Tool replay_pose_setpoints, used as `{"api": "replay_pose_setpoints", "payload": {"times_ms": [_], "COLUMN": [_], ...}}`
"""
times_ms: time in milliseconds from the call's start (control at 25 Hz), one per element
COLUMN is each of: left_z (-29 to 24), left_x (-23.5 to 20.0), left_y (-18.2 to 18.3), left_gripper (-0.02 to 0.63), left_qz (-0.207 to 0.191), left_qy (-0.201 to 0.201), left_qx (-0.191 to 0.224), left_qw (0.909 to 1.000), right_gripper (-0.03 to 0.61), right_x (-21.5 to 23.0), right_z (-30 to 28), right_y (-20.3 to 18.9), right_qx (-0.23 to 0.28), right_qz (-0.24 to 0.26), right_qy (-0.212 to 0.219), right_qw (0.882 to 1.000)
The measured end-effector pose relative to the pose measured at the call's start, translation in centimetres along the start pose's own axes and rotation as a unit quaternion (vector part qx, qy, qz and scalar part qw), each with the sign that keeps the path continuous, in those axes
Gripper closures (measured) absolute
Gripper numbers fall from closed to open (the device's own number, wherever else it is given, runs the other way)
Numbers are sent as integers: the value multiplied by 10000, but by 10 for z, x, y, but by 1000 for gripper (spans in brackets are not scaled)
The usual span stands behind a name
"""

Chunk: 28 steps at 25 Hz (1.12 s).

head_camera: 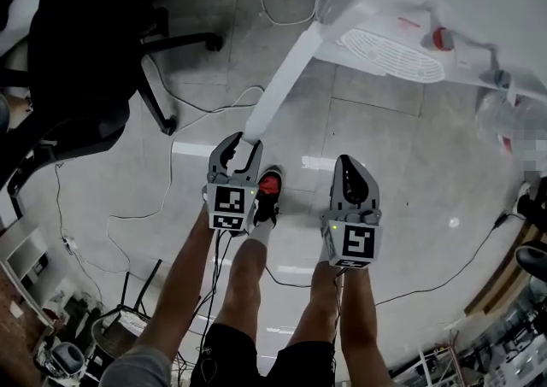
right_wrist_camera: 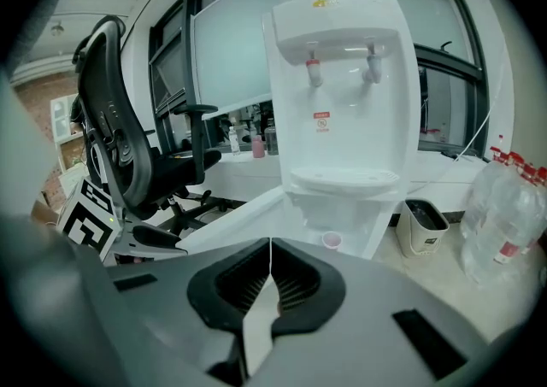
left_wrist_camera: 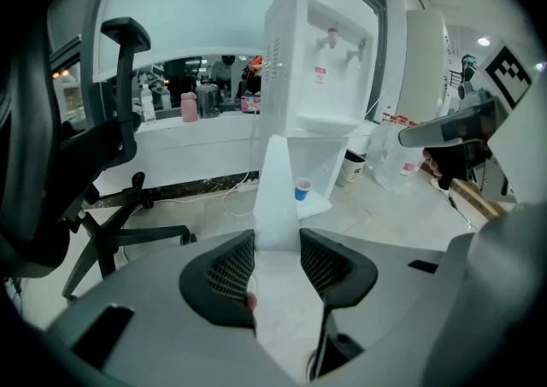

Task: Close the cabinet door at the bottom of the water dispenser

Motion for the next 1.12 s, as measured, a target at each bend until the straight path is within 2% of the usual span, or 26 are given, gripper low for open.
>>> {"api": "replay_pose_setpoints", "payload": {"times_ms": [640, 1120], "left_z": [-13, -26], "left_x": [86, 129], "left_y": [5, 13], "left_gripper": [417, 405], "left_qz": [94, 45], "left_qy": [-135, -287], "left_qx": [-43, -5], "left_qw": [9999, 9996], "right_gripper": [557, 557], "right_x": [64, 101], "right_z": [31, 49], "right_y": [-30, -46], "right_qx": [-33, -20], "right_qz": [-277, -401], "right_qy": [-20, -97], "right_qw": [9996, 9991]}}
Point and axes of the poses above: the fingertips, and each gripper's own axes: z backward along the fingers, x to its right, y out of its top, the point moved 8 cm from there along z, backward along the fingers, and after that the axes turned 2 degrees about -z, right-handed, at the moved point
